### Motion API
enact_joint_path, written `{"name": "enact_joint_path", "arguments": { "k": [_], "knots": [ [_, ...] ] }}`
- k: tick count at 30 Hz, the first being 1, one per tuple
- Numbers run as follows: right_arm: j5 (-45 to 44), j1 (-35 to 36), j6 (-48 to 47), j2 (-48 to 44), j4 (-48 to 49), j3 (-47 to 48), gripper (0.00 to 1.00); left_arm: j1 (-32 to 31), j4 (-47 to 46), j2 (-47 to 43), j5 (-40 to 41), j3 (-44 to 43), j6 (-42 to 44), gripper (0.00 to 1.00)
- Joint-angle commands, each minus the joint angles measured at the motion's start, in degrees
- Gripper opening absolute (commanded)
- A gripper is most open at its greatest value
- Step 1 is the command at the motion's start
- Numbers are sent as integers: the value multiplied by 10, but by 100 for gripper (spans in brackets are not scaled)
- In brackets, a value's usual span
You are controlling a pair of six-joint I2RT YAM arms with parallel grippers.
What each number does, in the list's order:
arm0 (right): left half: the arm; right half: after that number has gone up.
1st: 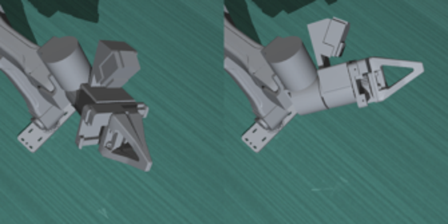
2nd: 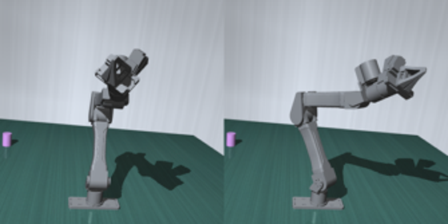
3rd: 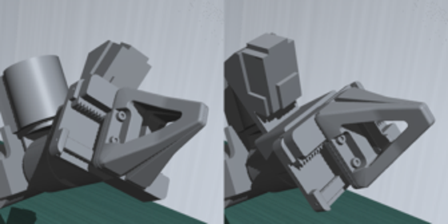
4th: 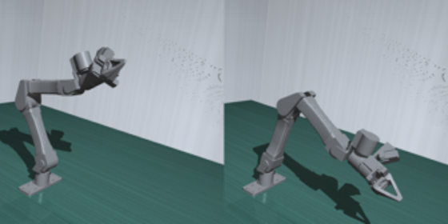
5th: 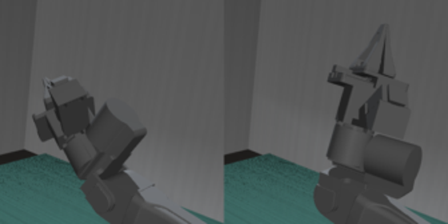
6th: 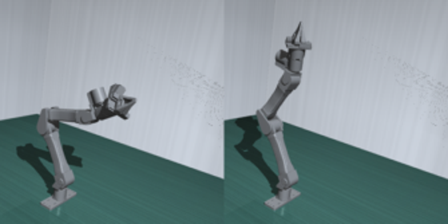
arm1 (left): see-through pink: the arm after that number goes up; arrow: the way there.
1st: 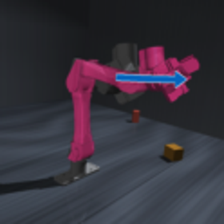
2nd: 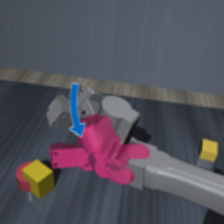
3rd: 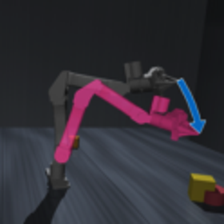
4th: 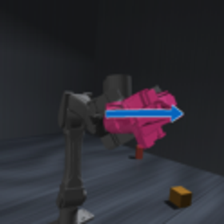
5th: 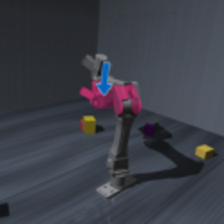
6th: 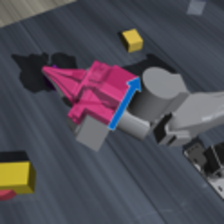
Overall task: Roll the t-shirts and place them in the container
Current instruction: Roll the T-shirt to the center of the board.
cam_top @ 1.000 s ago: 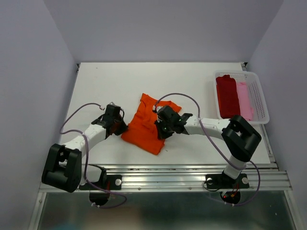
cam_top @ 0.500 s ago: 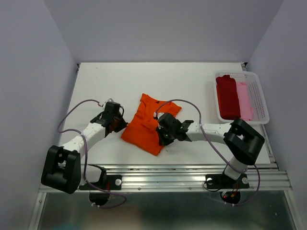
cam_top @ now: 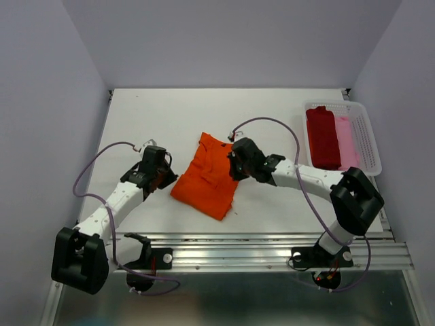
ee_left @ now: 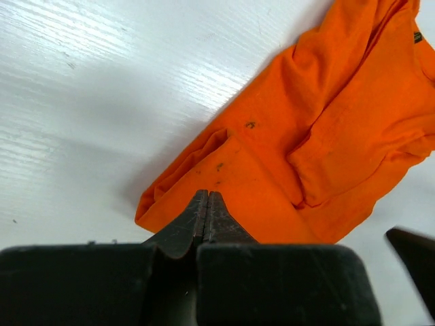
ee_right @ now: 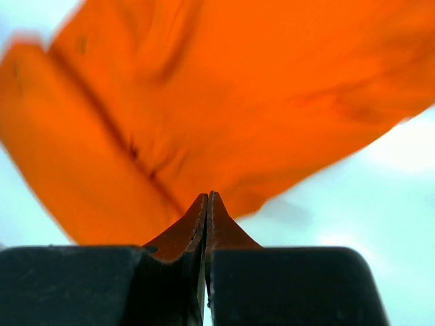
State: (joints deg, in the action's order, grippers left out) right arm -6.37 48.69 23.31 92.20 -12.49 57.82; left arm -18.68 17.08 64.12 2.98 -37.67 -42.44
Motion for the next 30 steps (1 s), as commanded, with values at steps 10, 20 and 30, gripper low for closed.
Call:
{"name": "enact_joint_path", "arguments": {
  "k": [10, 20, 30],
  "knots": [
    [-46, -134, -33, 157, 14, 143, 1, -29, -49, 44, -15, 58, -41, 0],
    [-52, -134, 31, 125, 33, 27, 1, -30, -83, 151, 9, -6, -5, 0],
    [-75, -129, 82, -33, 39, -105, 1, -31, -63, 198, 14, -78, 28, 0]
  ]
}}
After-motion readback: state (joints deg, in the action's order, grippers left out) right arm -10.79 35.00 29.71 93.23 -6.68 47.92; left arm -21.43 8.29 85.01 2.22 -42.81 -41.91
